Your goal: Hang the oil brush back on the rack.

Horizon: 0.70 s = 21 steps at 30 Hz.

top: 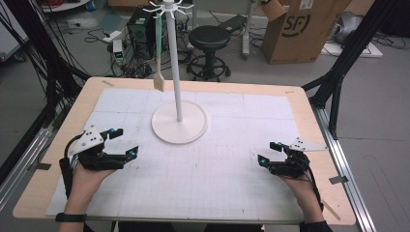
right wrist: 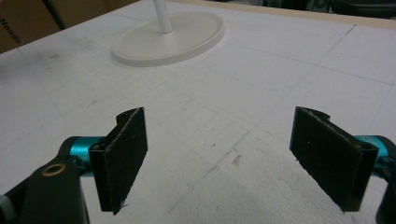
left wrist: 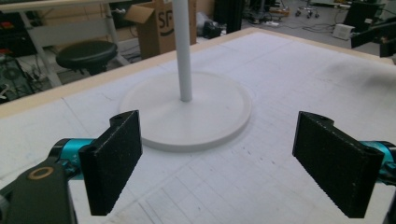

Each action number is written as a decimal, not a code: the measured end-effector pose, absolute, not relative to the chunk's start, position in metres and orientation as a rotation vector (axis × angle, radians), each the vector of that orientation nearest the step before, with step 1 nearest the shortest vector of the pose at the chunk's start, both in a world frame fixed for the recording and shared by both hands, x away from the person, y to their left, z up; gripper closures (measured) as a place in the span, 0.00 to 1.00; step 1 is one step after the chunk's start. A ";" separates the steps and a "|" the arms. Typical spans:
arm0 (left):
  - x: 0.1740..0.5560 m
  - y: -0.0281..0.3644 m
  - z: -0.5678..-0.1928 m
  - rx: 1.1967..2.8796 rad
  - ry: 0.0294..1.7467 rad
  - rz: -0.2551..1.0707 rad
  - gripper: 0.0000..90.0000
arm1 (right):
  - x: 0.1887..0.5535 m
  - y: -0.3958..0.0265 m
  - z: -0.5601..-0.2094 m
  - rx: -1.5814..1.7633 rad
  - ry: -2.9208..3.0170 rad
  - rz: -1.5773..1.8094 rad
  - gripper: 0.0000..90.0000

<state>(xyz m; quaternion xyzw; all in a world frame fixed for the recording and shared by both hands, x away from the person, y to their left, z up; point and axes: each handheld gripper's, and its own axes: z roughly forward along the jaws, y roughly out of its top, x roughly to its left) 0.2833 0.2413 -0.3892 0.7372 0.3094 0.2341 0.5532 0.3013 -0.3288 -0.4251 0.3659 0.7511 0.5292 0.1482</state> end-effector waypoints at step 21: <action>0.278 0.251 -0.421 1.747 0.772 0.546 0.18 | 0.298 -0.329 -0.430 1.057 2.176 1.479 0.20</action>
